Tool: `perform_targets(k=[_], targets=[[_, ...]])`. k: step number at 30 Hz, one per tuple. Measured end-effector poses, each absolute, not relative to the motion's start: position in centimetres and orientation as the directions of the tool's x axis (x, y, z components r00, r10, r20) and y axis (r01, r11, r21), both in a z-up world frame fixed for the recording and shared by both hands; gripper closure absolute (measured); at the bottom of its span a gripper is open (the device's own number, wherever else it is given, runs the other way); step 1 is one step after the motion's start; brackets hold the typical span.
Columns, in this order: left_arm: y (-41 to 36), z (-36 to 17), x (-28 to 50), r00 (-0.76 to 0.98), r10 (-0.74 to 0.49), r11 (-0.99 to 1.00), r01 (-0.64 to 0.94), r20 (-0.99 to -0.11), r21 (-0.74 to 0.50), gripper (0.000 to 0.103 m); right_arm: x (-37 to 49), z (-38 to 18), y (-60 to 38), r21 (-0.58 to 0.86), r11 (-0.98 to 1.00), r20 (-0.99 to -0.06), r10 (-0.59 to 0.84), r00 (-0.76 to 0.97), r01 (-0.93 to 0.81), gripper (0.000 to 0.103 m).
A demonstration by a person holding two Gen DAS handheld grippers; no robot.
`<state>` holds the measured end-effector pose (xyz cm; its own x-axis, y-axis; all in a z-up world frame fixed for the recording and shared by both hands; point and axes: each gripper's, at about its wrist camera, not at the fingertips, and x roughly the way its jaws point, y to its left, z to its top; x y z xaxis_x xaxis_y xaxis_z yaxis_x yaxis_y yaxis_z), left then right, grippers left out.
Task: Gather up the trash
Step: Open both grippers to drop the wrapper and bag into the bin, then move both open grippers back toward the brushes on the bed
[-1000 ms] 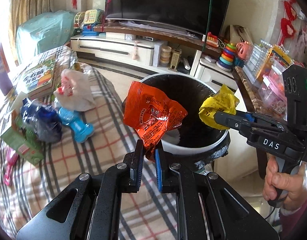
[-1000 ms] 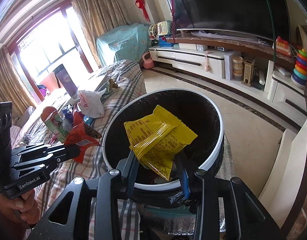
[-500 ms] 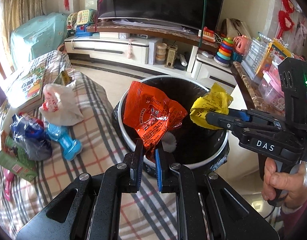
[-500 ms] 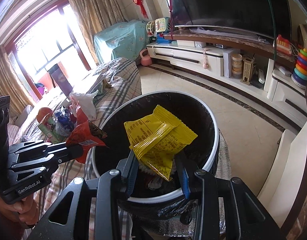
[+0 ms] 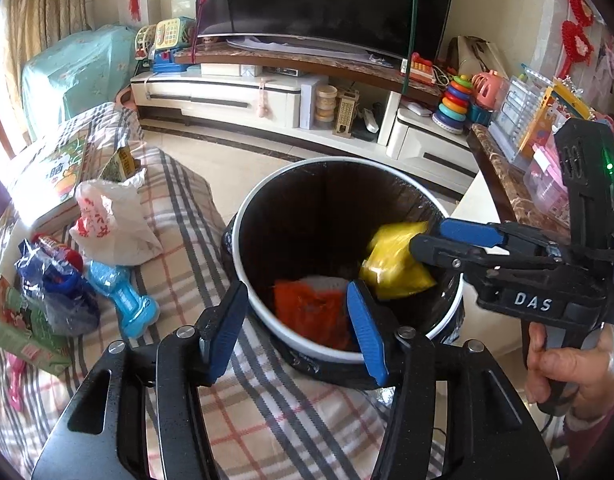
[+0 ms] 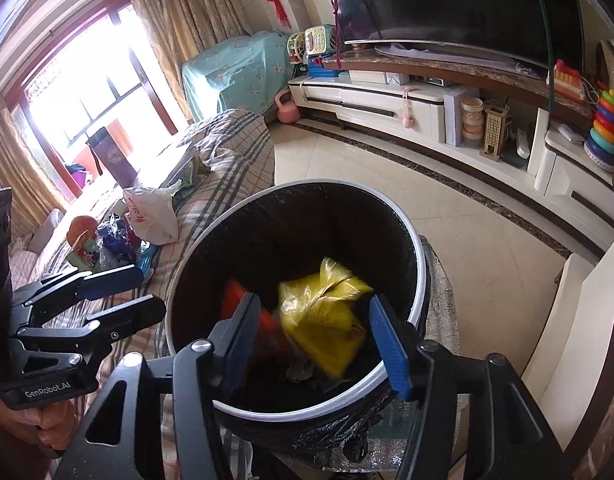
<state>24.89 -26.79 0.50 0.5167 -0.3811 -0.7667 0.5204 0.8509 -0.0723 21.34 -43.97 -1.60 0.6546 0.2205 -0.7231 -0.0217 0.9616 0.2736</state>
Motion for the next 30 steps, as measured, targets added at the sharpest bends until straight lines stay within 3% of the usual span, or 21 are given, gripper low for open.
perform_targets(k=[10, 18, 30], targets=[[-23.9, -0.6, 23.7, 0.517, -0.364, 0.878, 0.469, -0.775, -0.099, 0.045, 20.2, -0.9, -42.7, 0.3, 0.953, -0.698, 0.243, 0.674, -0.034, 0.03], [-19.9, -1.4, 21.6, 0.525, -0.355, 0.904, 0.403, -0.773, -0.142, 0.044, 18.8, -0.4, -40.6, 0.342, 0.939, -0.663, 0.277, 0.696, -0.049, 0.011], [-12.3, -2.1, 18.4, 0.585, -0.316, 0.946, 0.252, -0.747, -0.202, 0.042, 17.2, -0.6, -34.4, 0.344, 0.93, -0.633, 0.332, 0.699, -0.13, 0.009]])
